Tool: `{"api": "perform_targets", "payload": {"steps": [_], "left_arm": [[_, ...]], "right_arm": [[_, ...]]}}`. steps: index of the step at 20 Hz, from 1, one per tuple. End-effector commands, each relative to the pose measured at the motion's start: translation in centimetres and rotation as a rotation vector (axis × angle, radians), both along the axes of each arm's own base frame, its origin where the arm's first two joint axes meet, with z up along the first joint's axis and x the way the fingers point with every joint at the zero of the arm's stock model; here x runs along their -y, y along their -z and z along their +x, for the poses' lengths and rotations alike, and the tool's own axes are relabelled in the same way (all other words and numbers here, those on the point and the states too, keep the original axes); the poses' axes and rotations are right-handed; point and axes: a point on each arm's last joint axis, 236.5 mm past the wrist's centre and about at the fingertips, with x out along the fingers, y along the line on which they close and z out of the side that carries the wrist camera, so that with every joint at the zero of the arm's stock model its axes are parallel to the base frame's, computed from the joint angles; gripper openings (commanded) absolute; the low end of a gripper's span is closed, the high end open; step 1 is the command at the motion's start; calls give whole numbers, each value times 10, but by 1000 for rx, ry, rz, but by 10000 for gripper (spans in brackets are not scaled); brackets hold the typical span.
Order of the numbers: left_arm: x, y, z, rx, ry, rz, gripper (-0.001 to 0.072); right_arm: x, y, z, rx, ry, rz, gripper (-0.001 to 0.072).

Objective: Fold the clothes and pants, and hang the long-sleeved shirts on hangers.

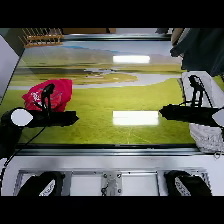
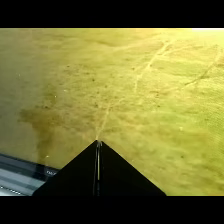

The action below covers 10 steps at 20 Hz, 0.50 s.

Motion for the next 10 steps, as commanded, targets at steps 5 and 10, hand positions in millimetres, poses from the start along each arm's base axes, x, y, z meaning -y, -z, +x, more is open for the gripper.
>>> {"api": "perform_targets", "payload": {"steps": [5, 10], "left_arm": [[0, 0, 0, 2, 0, 0, 50], [-31, -7, 37, 184, -7, 137, 712]], "right_arm": [[0, 0, 0, 0, 0, 0, 16], [0, 0, 0, 0, -1, 0, 16]]}}
